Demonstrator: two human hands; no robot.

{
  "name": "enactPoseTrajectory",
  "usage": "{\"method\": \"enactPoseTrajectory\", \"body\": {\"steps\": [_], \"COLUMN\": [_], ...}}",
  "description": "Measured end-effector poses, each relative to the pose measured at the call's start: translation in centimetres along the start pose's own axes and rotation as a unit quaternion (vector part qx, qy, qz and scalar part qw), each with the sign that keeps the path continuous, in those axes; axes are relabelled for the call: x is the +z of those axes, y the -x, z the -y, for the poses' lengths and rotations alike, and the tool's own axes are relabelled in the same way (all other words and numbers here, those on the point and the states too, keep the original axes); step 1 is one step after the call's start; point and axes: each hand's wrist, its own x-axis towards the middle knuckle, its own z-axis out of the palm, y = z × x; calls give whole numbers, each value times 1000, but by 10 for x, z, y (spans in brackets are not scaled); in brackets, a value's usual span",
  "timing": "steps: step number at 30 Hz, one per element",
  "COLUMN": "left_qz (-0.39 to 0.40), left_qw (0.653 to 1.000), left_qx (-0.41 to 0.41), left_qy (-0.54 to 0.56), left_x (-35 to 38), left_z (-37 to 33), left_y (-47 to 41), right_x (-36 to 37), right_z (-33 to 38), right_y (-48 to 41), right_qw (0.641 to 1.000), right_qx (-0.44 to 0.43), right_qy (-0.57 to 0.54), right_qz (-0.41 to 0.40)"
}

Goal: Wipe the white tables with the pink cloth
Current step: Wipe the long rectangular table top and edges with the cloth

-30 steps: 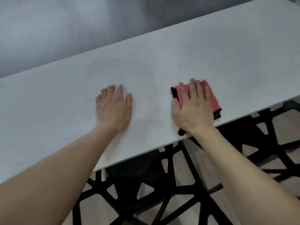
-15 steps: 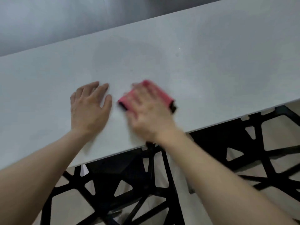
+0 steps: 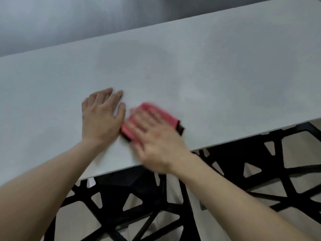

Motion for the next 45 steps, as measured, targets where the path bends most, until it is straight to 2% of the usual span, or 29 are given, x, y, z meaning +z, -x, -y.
{"method": "enactPoseTrajectory", "body": {"steps": [2,3,4,6,8,9,10,12,14,15,16,19,20,21,22,25,27,28,29,31,32,33,36,38,39,41,43,44,45], "left_qz": [-1,1,3,7,10,10,10,10,13,16,16,12,14,14,14,21,26,26,24,20,20,19,8,17,40,116,213,260,303], "left_qw": [1000,1000,1000,1000,1000,1000,1000,1000,1000,1000,1000,1000,999,999,999,996,993,992,992,992,992,992,994,994,993,988,974,962,949], "left_qx": [8,7,2,-2,-5,-7,-6,0,0,-3,-6,-9,-9,-9,-8,-20,-25,-26,-30,-41,-47,-49,-55,-55,-48,-37,-47,-65,-82], "left_qy": [-6,-6,-3,-3,-1,-1,-1,3,7,11,14,24,28,31,36,79,112,118,118,117,119,117,91,96,103,98,64,43,22], "left_x": [-1,-1,-1,-1,-1,-1,-3,-3,-3,-3,-2,-2,-2,-2,-3,-7,-10,-11,-12,-13,-13,-14,-17,-22,-26,-36,-44,-49,-53], "left_z": [1,1,0,-3,-3,-3,-3,-2,0,-1,-2,-3,-4,-5,-4,3,5,3,2,-1,-2,-3,-2,-1,0,1,7,9,10], "left_y": [0,0,1,1,1,2,2,2,2,3,3,2,3,3,2,2,2,2,2,1,0,-1,-15,-33,-43,-66,-95,-110,-123], "right_x": [-10,-16,-21,-34,-40,-32,-20,-9,-20,-29,-34,-44,-35,-24,-12,-10,-30,-38,-46,-45,-34,-23,-5,-26,-33,-45,-43,-32,-20], "right_z": [-10,-35,-66,-131,-136,-112,-80,-21,-25,-52,-85,-142,-127,-101,-73,-34,-80,-112,-140,-157,-140,-114,-57,-82,-110,-173,-179,-158,-128], "right_y": [10,10,8,-6,-28,-36,-38,-19,-3,-8,-19,-70,-85,-92,-91,-45,-39,-44,-53,-84,-98,-105,-71,-58,-63,-83,-110,-122,-126], "right_qw": [991,990,994,991,949,939,954,999,981,979,987,979,969,971,986,985,972,983,992,969,963,972,991,981,988,992,957,949,960], "right_qx": [-122,-122,-78,120,310,335,289,36,-165,-171,-114,196,244,234,160,-155,-193,-122,9,236,258,212,-117,-172,-124,85,284,304,260], "right_qy": [4,14,29,55,41,51,51,30,29,41,57,48,46,49,39,50,89,104,110,68,77,88,59,61,75,90,47,56,61], "right_qz": [56,68,65,10,-41,-58,-57,19,98,106,96,18,-5,-17,-18,62,98,86,56,2,-22,-42,13,58,48,-12,-43,-64,-81]}}
